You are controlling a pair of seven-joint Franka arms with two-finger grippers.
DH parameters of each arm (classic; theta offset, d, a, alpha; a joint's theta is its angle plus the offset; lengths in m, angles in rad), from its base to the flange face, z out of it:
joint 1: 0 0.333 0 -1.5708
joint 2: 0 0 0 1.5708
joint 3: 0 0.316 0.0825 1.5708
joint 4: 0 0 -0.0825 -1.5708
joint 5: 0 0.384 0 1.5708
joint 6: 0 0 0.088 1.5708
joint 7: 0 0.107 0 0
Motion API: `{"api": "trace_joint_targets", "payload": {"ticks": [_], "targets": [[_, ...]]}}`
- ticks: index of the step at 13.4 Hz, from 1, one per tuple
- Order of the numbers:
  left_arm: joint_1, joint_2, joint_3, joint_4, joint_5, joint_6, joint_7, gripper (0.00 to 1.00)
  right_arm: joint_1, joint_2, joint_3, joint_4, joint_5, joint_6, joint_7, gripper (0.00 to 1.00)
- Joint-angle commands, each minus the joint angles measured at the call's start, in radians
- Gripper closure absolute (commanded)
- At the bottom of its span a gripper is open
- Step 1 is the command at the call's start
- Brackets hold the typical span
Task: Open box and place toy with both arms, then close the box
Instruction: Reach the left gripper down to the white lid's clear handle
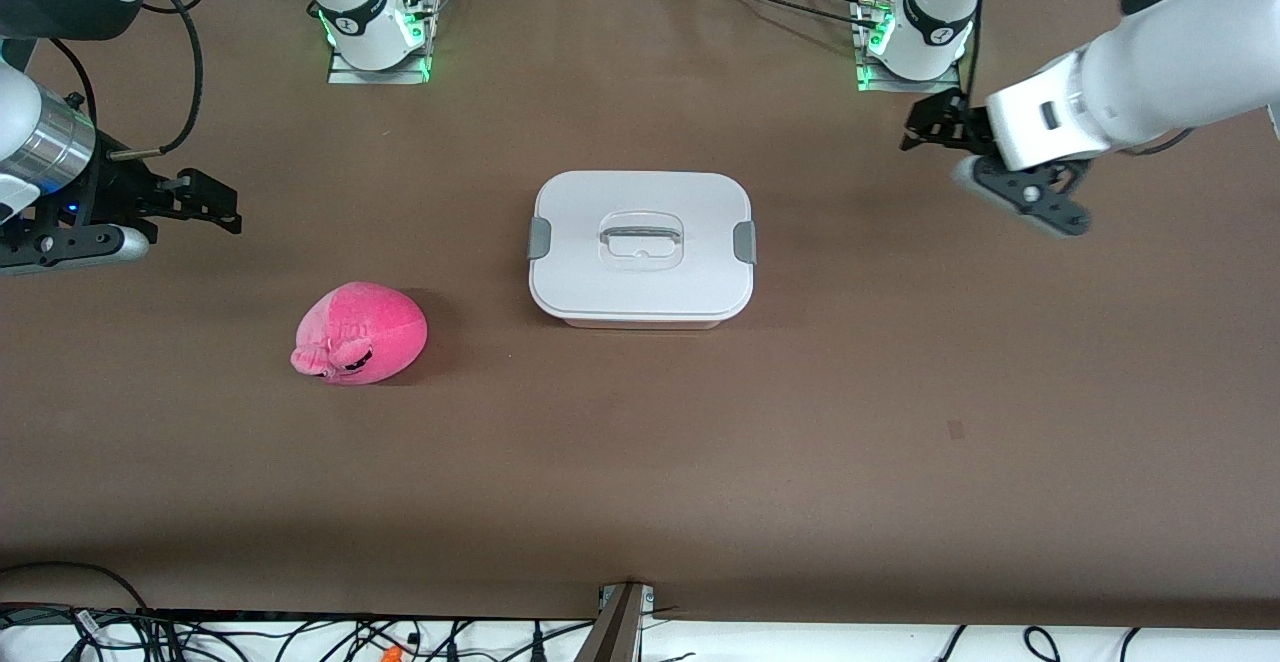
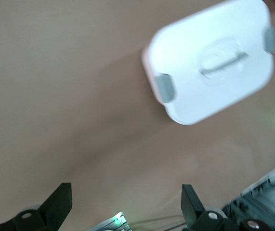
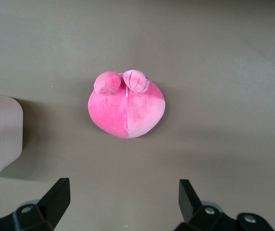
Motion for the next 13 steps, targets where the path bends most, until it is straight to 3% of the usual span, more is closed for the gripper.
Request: {"api": "trace_joint_targets", "payload": {"ticks": [1, 3, 7, 10, 13], "targets": [[-0.077, 0.067, 0.000, 0.008, -0.036, 0.076, 0.189, 0.00, -0.013, -0.008, 0.012, 0.001, -0.011, -0.012, -0.014, 0.00], [-0.120, 0.124, -0.054, 0.006, -0.033, 0.178, 0.289, 0.00, -0.013, -0.008, 0.012, 0.000, -0.011, -0.012, -0.014, 0.00], [-0.210, 0.240, -0.082, 0.002, -0.027, 0.445, 0.567, 0.00, -0.013, -0.008, 0.012, 0.001, -0.011, -0.010, -0.014, 0.00], [-0.261, 0.296, -0.135, -0.032, 0.022, 0.635, 0.630, 0.00, -0.013, -0.007, 0.012, 0.001, -0.011, -0.010, -0.014, 0.00], [-0.267, 0.300, -0.203, -0.179, 0.138, 0.887, 0.632, 0.00, -0.013, -0.007, 0.010, 0.001, -0.011, -0.008, -0.014, 0.00]]}}
